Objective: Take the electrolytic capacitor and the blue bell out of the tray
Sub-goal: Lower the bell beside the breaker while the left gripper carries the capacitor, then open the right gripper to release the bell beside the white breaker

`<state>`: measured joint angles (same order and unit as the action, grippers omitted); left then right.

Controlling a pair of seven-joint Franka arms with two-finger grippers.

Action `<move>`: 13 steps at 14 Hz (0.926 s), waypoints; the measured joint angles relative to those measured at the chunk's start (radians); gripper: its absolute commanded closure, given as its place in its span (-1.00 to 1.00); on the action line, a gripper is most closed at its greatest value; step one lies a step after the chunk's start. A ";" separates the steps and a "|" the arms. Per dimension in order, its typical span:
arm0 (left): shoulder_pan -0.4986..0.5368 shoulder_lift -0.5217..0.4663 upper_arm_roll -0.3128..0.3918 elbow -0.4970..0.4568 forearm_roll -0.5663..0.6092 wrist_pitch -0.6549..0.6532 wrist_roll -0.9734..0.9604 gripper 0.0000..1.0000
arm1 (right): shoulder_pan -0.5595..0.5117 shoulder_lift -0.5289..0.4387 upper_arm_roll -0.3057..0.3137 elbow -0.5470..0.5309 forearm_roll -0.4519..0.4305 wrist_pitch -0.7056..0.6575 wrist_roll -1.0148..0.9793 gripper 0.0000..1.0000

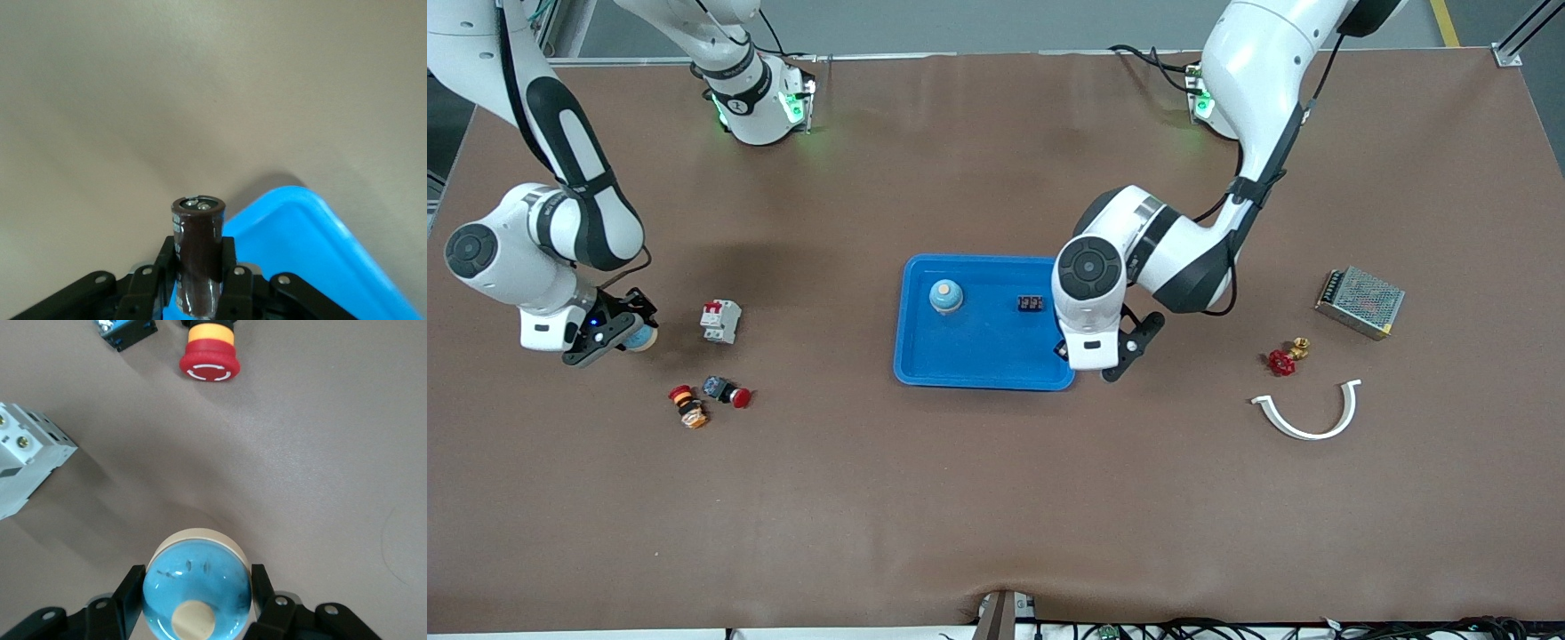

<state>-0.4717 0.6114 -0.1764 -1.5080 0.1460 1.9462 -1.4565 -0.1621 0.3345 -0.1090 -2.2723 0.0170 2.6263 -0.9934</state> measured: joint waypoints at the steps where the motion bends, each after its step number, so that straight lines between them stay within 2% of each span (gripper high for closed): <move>1: 0.013 -0.034 0.000 -0.038 0.000 0.000 0.058 1.00 | 0.000 0.002 0.001 -0.023 0.000 0.037 0.000 0.33; 5: 0.085 -0.198 0.000 -0.232 -0.003 0.026 0.320 1.00 | 0.000 0.010 0.003 -0.071 0.000 0.103 0.000 0.33; 10: 0.142 -0.313 0.000 -0.423 -0.006 0.124 0.542 1.00 | 0.000 0.021 0.003 -0.073 0.000 0.117 0.000 0.31; 11: 0.149 -0.328 0.000 -0.455 -0.007 0.149 0.575 1.00 | 0.000 0.023 0.003 -0.074 0.000 0.117 0.000 0.18; 12: 0.154 -0.339 0.000 -0.485 -0.007 0.173 0.603 1.00 | 0.000 0.025 0.003 -0.074 0.000 0.119 0.000 -0.19; 13: 0.157 -0.345 0.000 -0.514 -0.007 0.197 0.628 1.00 | 0.000 0.026 0.003 -0.074 0.000 0.120 0.000 -0.99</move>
<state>-0.3143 0.2660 -0.1764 -2.0216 0.1391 2.1432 -0.8288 -0.1626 0.3607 -0.1058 -2.3459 0.0169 2.7465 -0.9934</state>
